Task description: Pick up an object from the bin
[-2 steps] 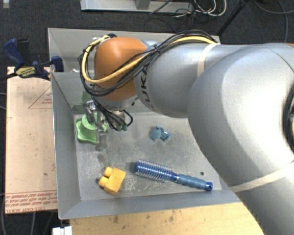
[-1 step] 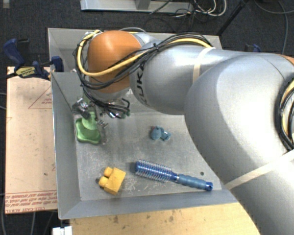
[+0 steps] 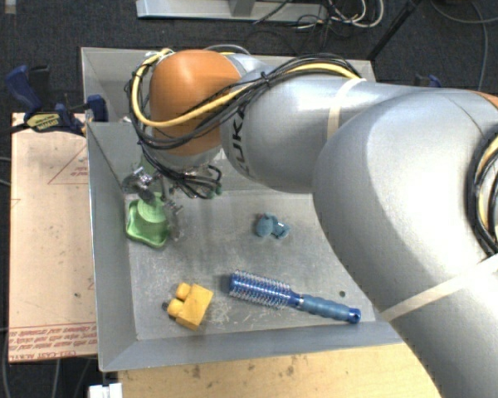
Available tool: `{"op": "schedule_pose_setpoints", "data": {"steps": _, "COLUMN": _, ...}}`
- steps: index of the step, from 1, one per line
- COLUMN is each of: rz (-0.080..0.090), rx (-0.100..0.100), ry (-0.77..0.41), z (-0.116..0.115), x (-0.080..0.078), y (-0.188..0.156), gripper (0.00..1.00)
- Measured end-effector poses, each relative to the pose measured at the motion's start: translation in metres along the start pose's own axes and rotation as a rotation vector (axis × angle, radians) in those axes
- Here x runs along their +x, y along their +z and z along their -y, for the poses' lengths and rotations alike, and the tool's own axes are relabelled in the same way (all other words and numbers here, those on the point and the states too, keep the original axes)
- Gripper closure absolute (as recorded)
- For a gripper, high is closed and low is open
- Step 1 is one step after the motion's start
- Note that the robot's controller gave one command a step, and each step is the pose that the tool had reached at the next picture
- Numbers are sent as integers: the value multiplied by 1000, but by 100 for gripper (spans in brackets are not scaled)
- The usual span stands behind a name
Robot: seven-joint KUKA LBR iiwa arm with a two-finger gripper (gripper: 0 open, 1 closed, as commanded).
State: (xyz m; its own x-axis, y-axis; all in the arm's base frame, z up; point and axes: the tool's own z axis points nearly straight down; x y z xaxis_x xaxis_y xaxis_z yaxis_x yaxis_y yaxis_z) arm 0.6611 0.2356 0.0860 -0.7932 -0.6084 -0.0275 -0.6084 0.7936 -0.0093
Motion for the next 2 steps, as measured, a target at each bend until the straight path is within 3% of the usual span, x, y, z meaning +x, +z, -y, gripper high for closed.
{"op": "schedule_pose_setpoints", "data": {"steps": 1, "rz": -21, "rx": -9, "ry": 48, "z": -37, "x": 23, "y": -36, "gripper": 100}}
{"op": "schedule_pose_setpoints", "data": {"steps": 2, "rz": -15, "rx": -6, "ry": 80, "z": -29, "x": 23, "y": -161, "gripper": 100}}
